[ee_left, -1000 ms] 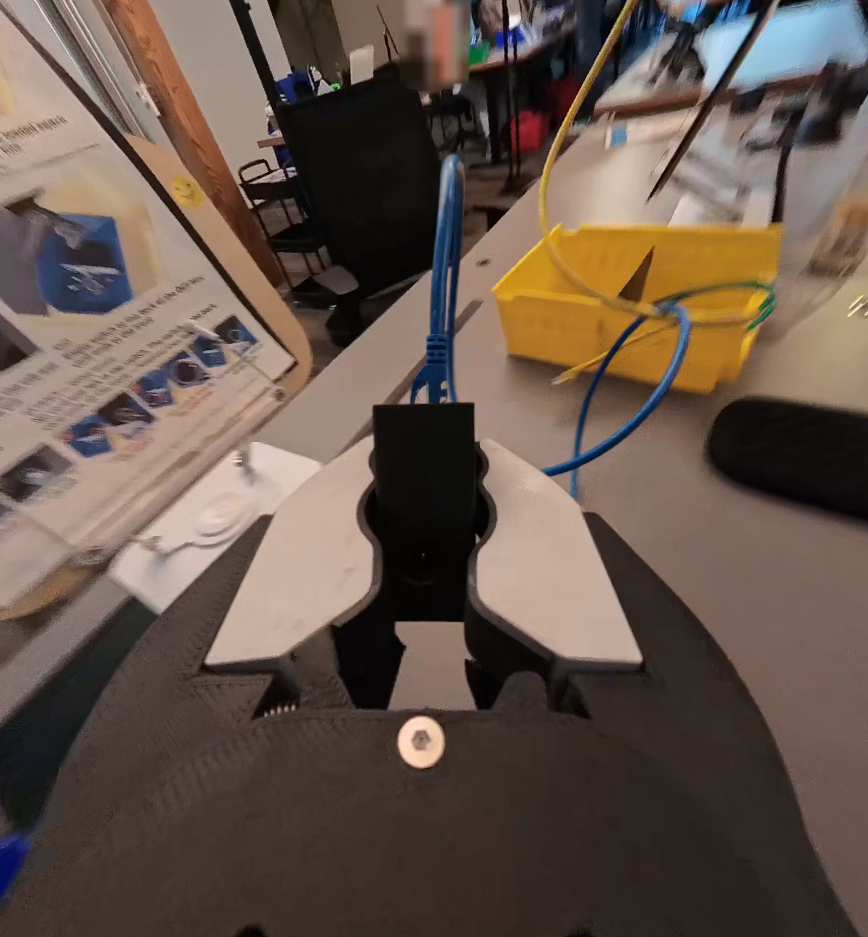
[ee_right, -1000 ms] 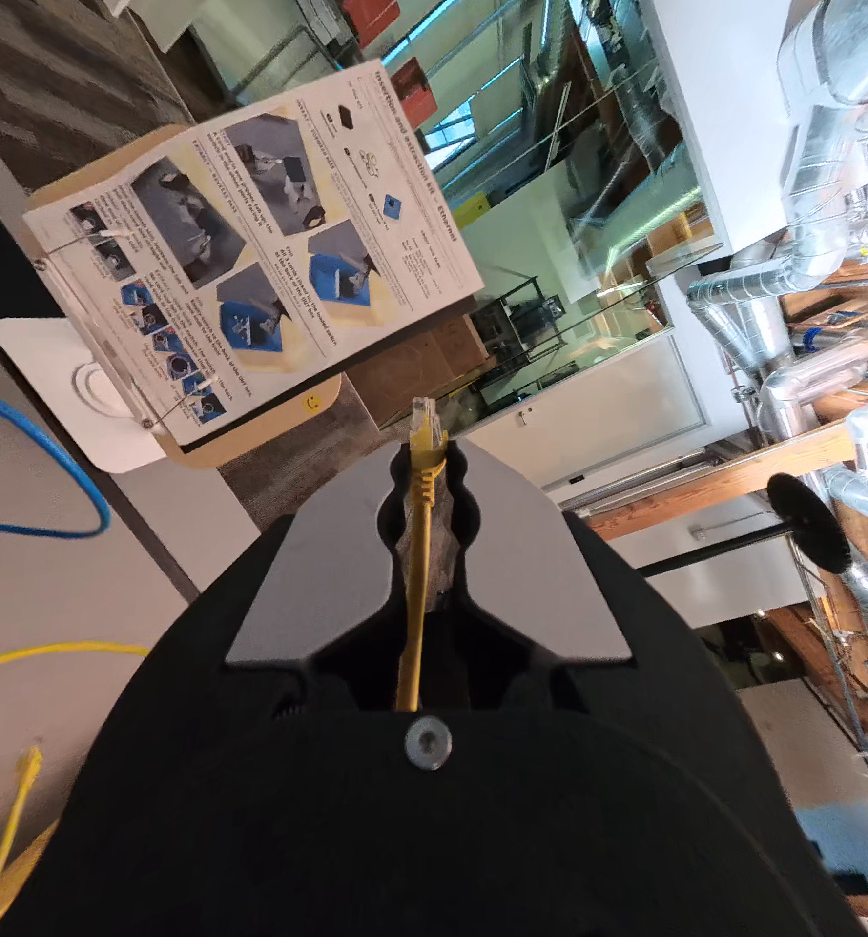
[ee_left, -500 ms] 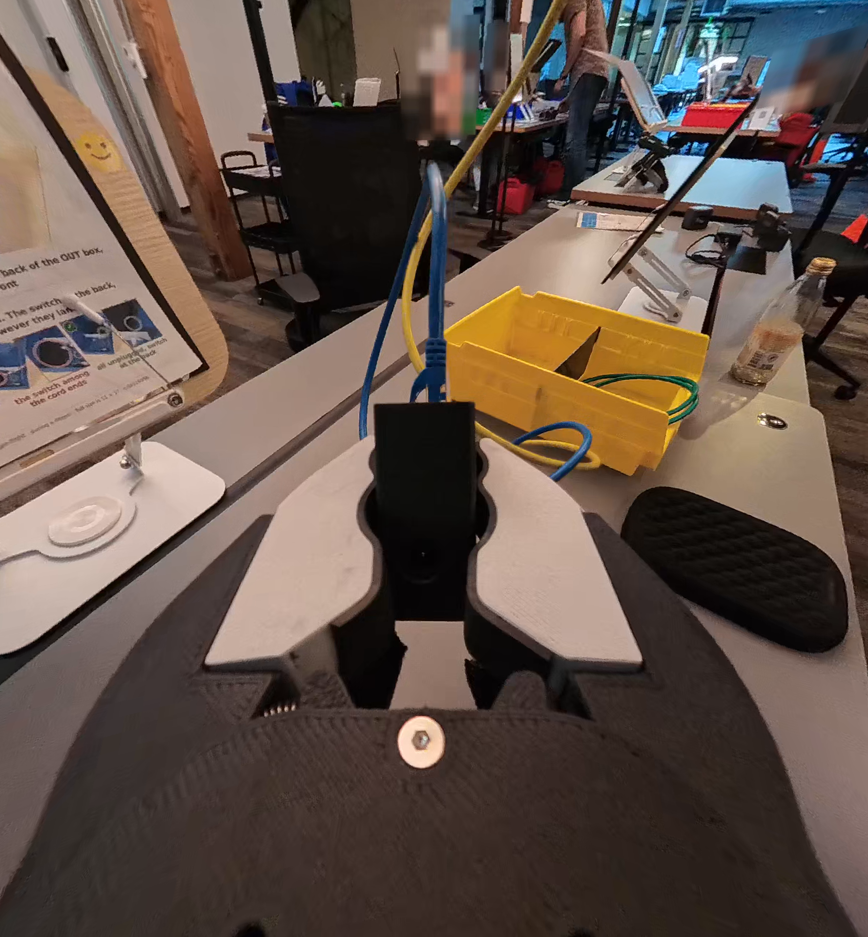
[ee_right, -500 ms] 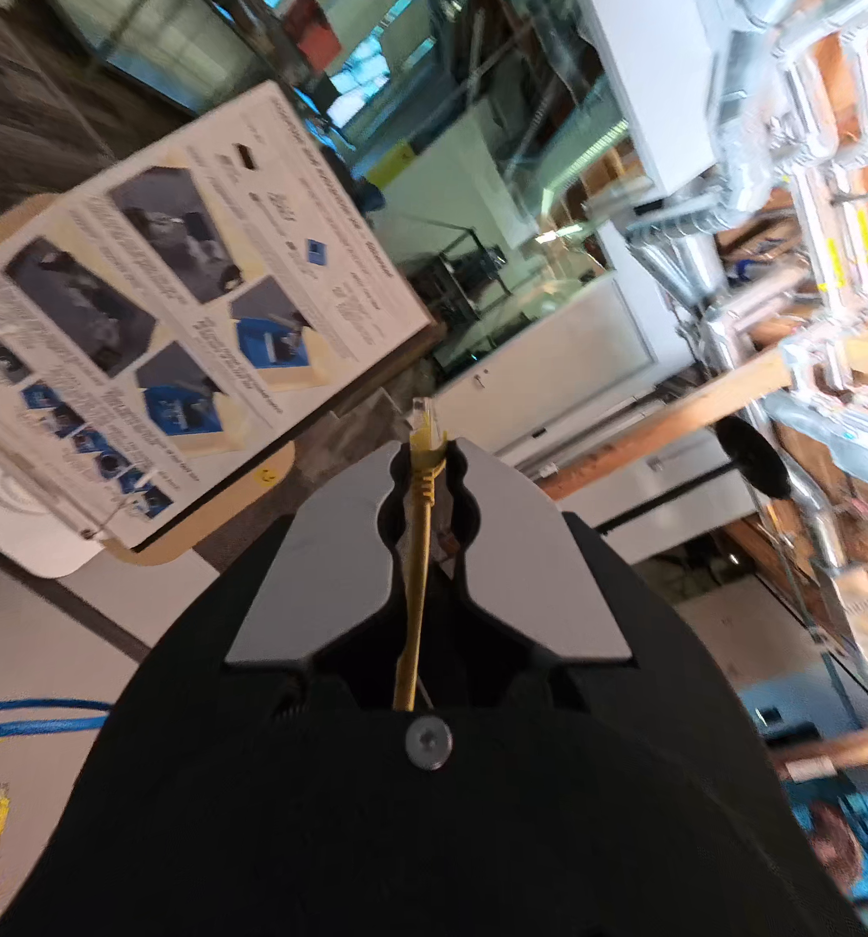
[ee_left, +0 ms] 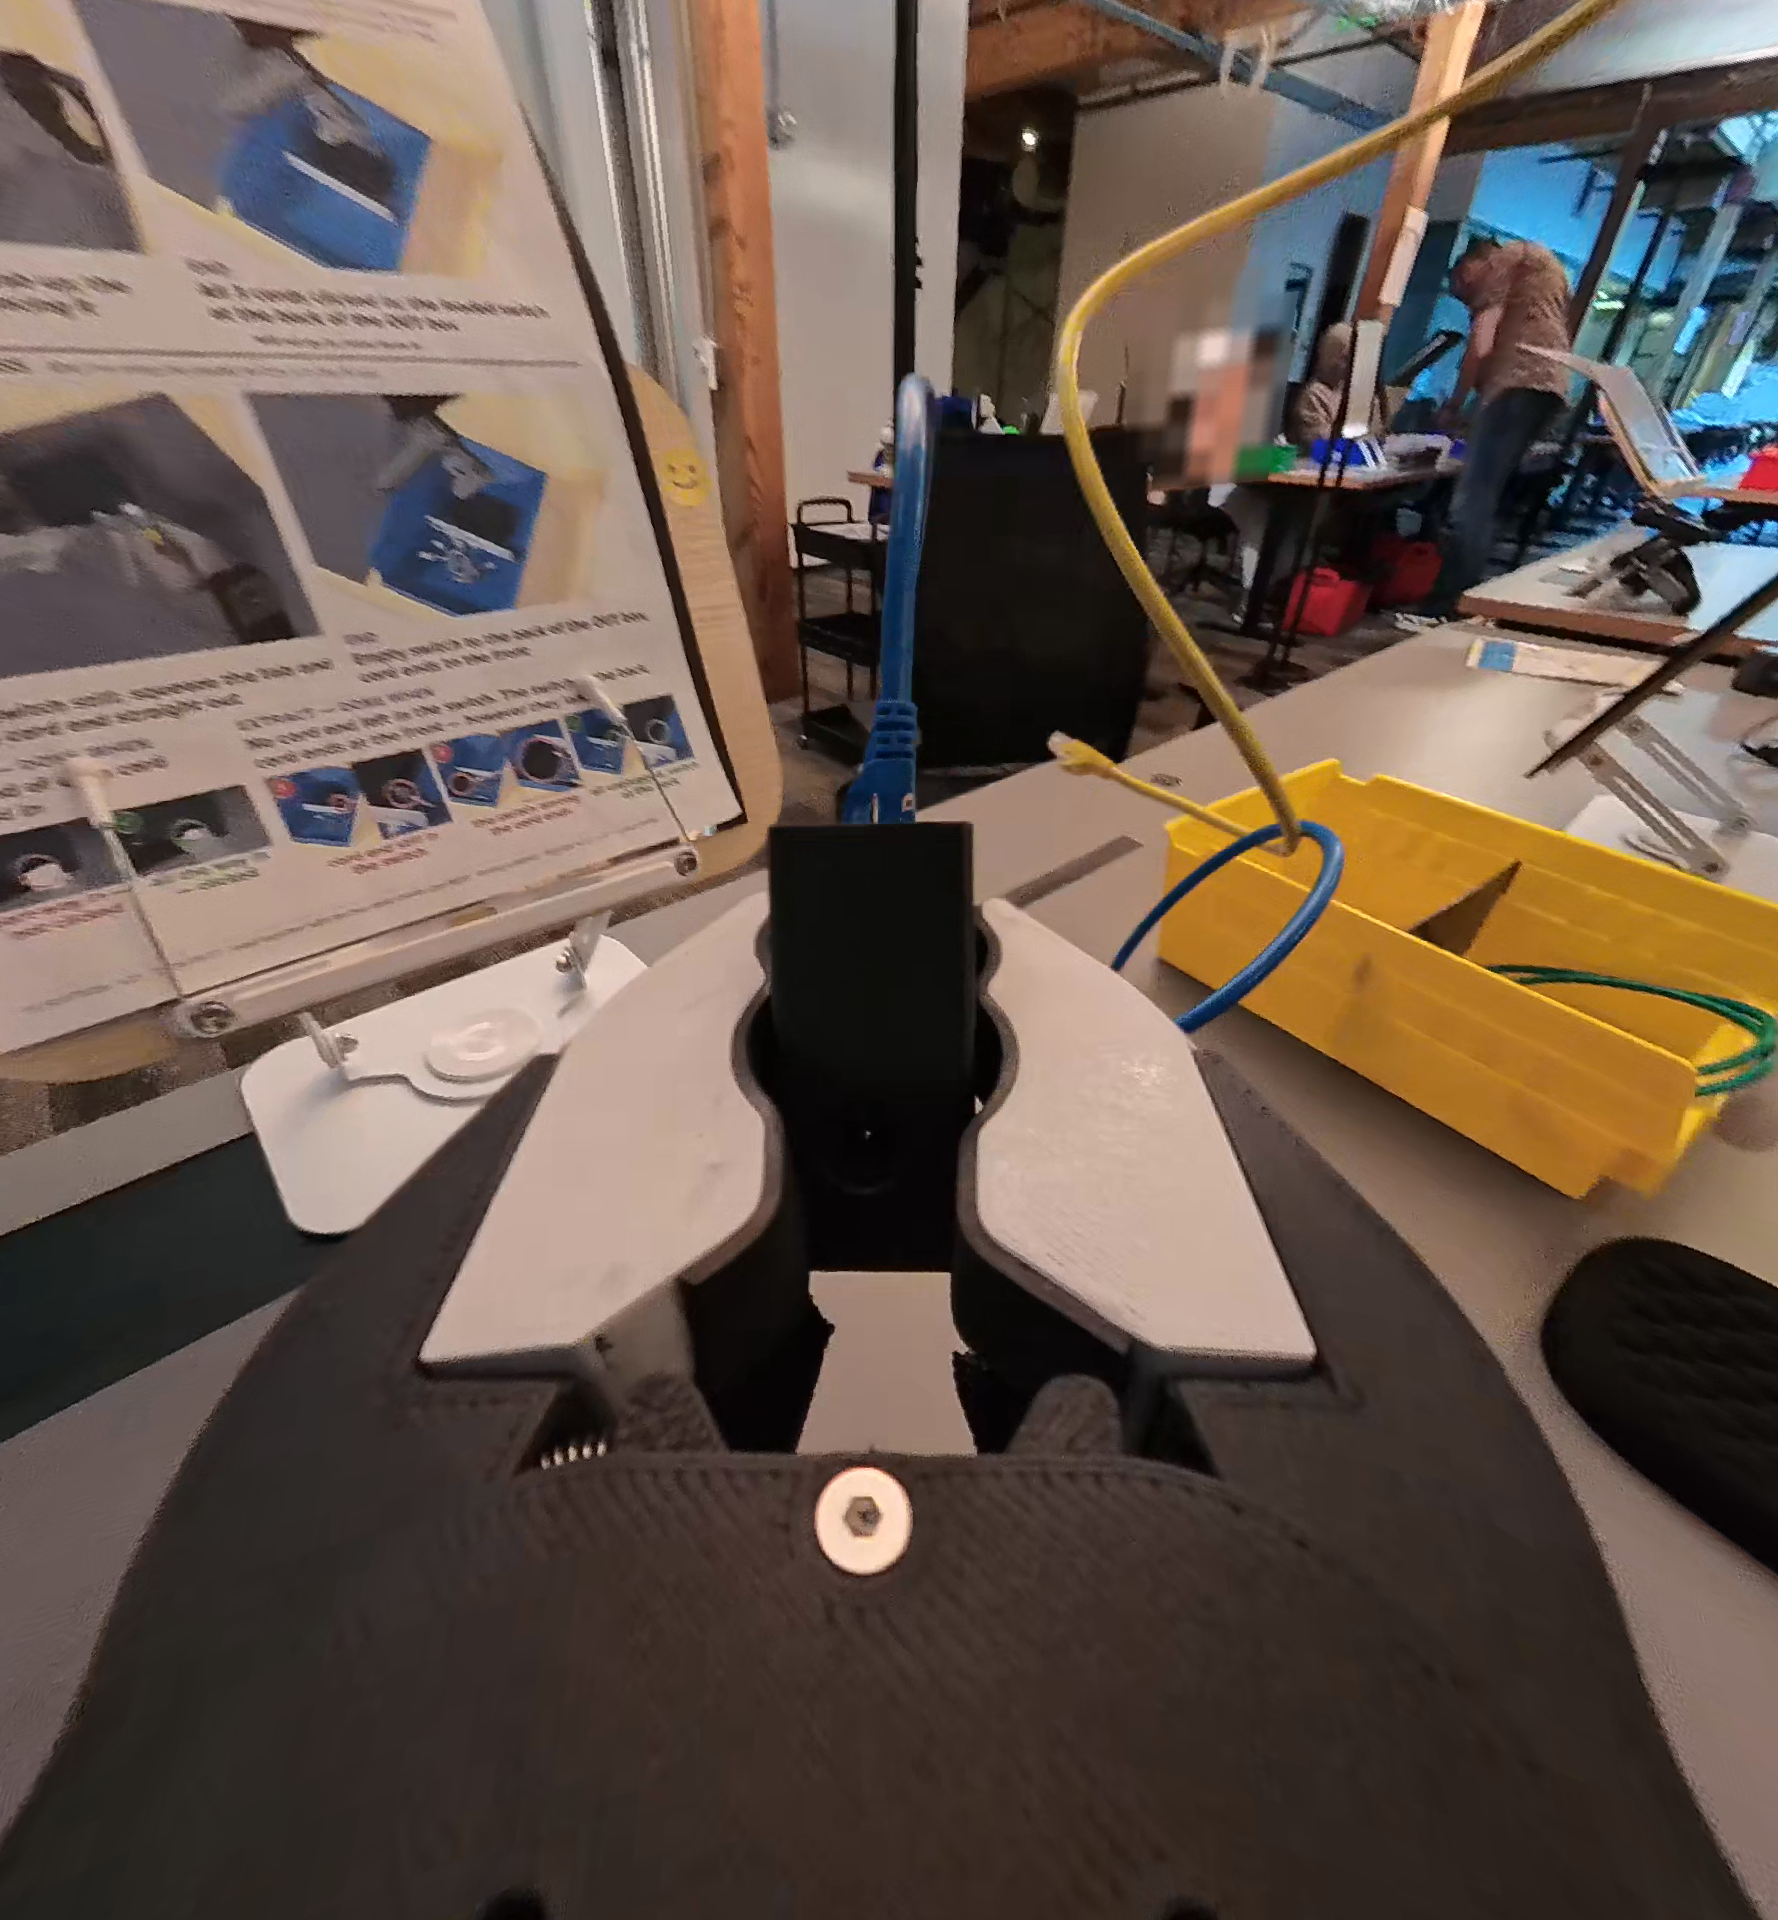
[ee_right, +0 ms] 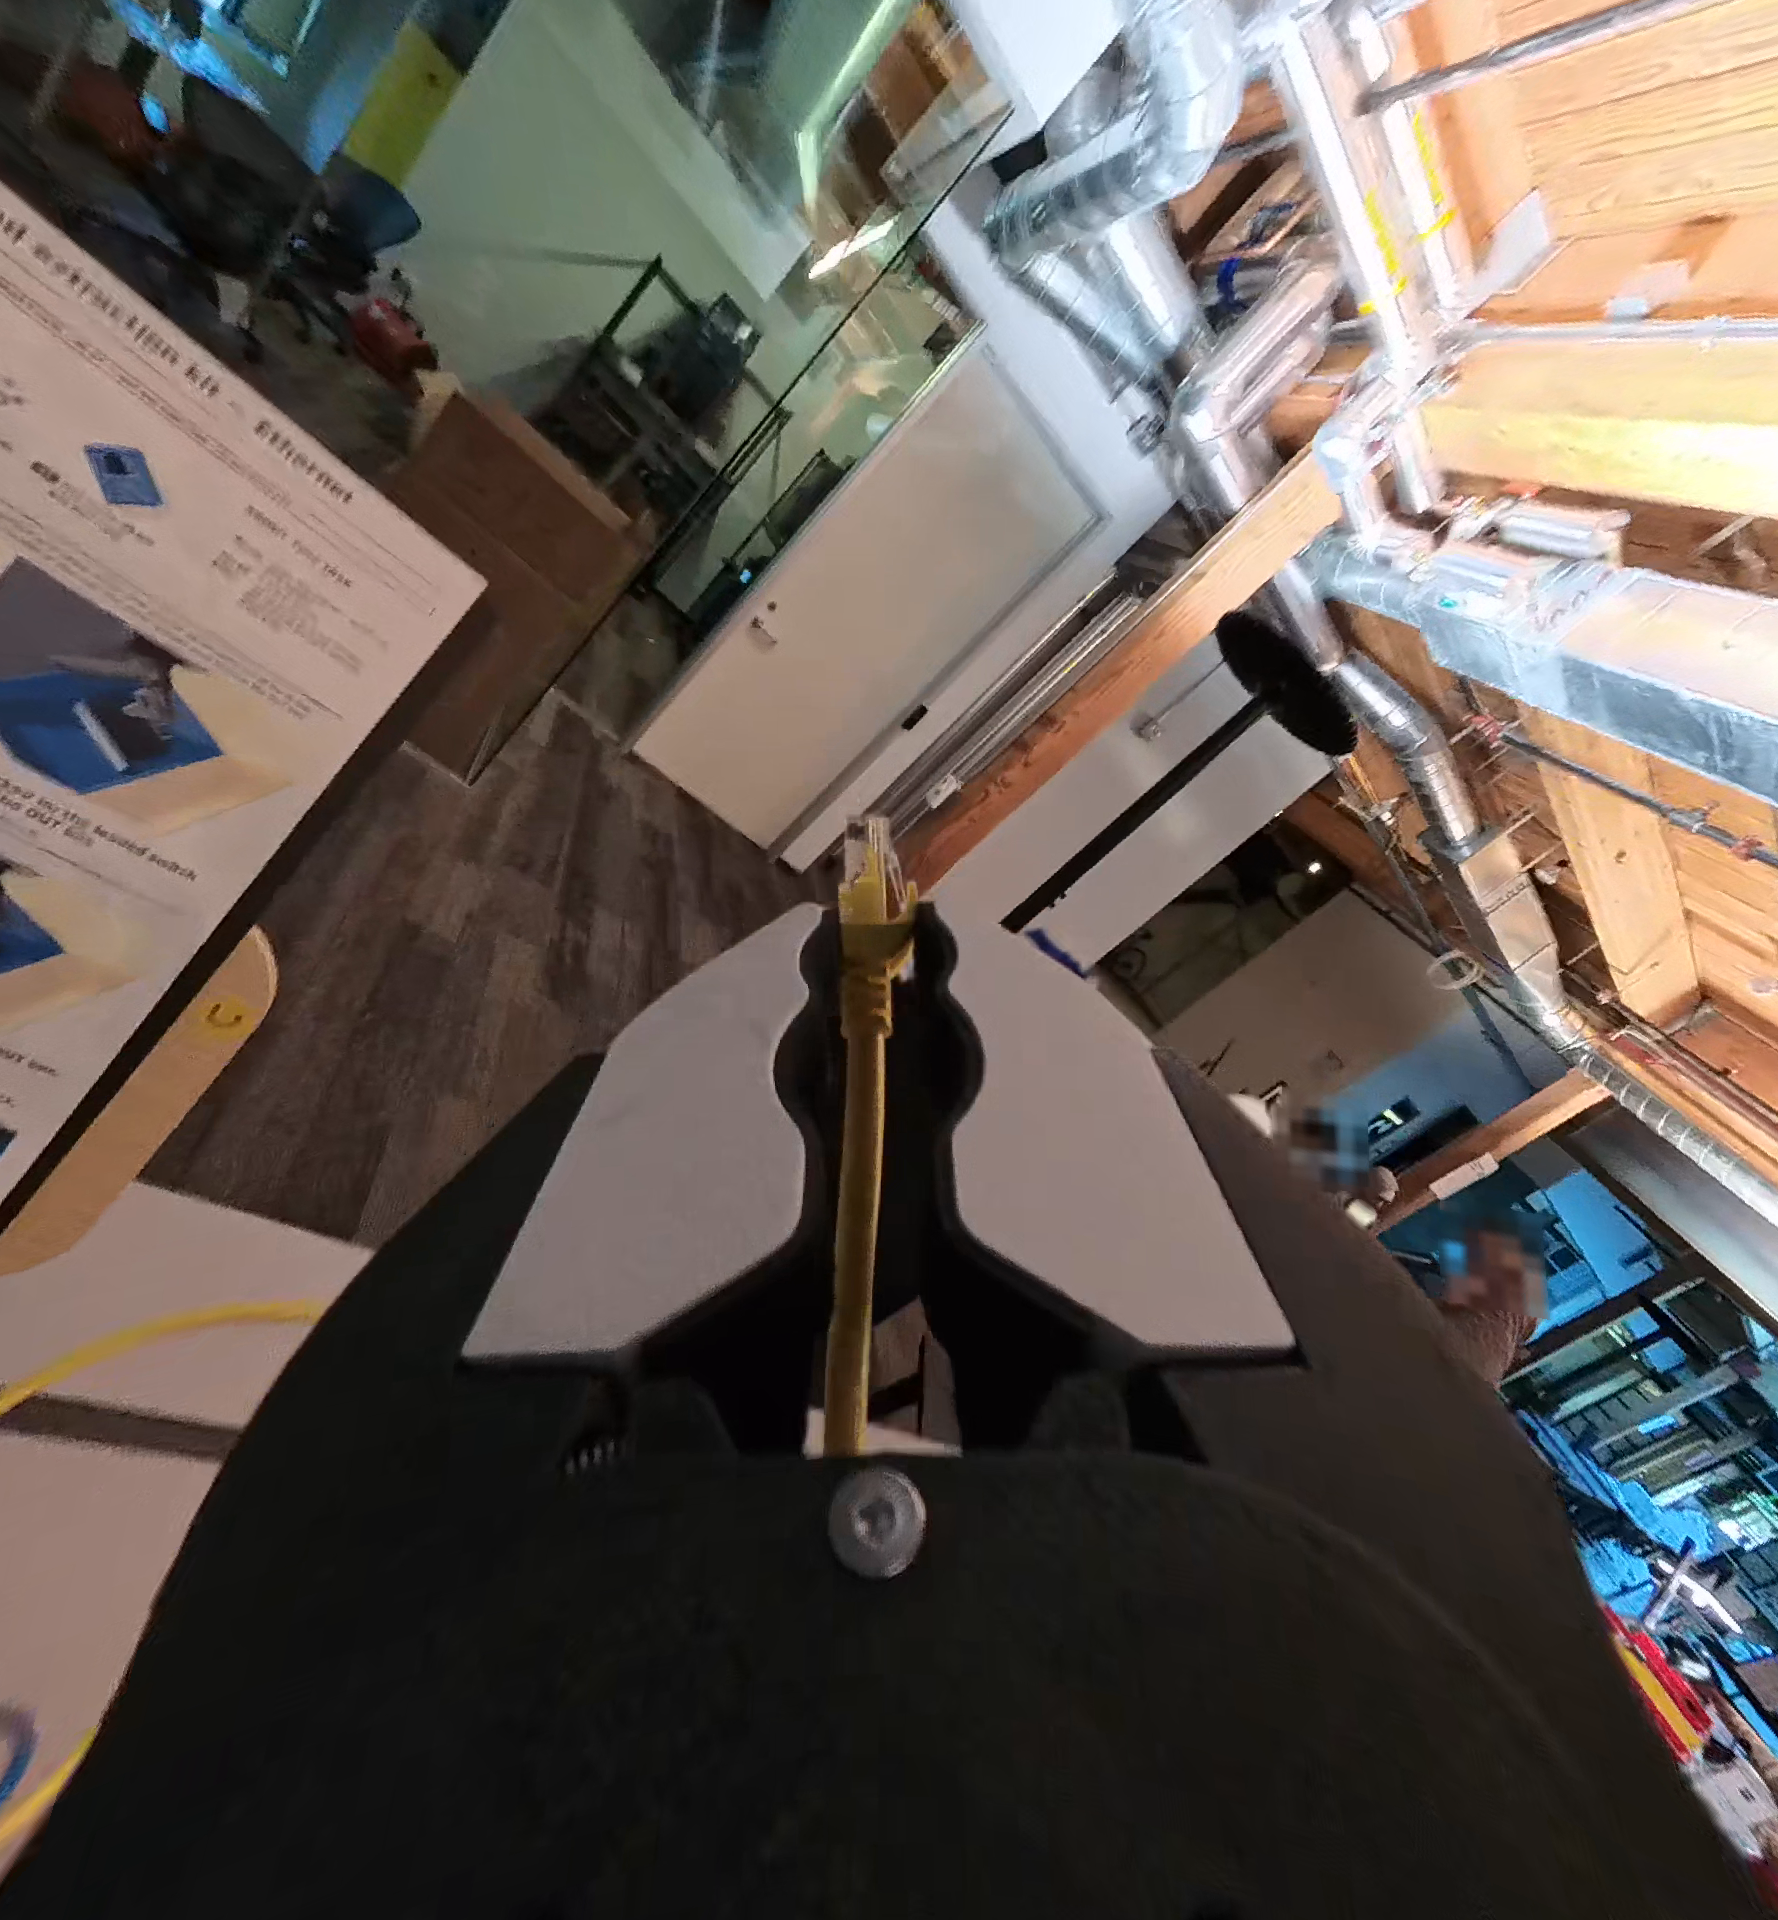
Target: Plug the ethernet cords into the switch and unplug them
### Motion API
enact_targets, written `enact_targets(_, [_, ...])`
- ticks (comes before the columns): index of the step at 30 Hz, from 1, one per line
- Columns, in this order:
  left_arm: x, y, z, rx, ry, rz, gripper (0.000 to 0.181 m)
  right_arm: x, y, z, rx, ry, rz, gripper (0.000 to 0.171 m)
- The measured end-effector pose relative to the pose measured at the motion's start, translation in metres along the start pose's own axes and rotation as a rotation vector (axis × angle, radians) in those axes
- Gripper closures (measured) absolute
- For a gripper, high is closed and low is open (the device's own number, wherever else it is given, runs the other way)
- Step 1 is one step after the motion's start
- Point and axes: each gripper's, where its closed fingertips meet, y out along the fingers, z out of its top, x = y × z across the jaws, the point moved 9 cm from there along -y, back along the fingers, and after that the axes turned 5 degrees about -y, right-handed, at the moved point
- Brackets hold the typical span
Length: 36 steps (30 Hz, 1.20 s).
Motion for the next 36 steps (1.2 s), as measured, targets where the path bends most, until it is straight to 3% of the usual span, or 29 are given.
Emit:
enact_targets(1, [-0.002, -0.001, 0.000, 0.006, -0.002, 0.008, 0.152, -0.003, -0.001, 0.002, -0.019, -0.011, 0.021, 0.156])
enact_targets(16, [-0.027, -0.005, -0.001, 0.081, 0.005, 0.147, 0.152, -0.126, -0.019, 0.083, -0.169, -0.224, 0.401, 0.155])
enact_targets(24, [-0.047, -0.021, 0.011, 0.151, 0.009, 0.219, 0.150, -0.168, -0.010, 0.061, -0.336, -0.277, 0.571, 0.155])
enact_targets(31, [-0.057, -0.020, 0.008, 0.121, 0.021, 0.247, 0.152, -0.201, -0.017, 0.060, -0.291, -0.188, 0.797, 0.156])
enact_targets(36, [-0.040, -0.007, 0.001, 0.074, 0.061, 0.148, 0.152, -0.218, -0.001, 0.074, -0.260, -0.073, 0.910, 0.156])
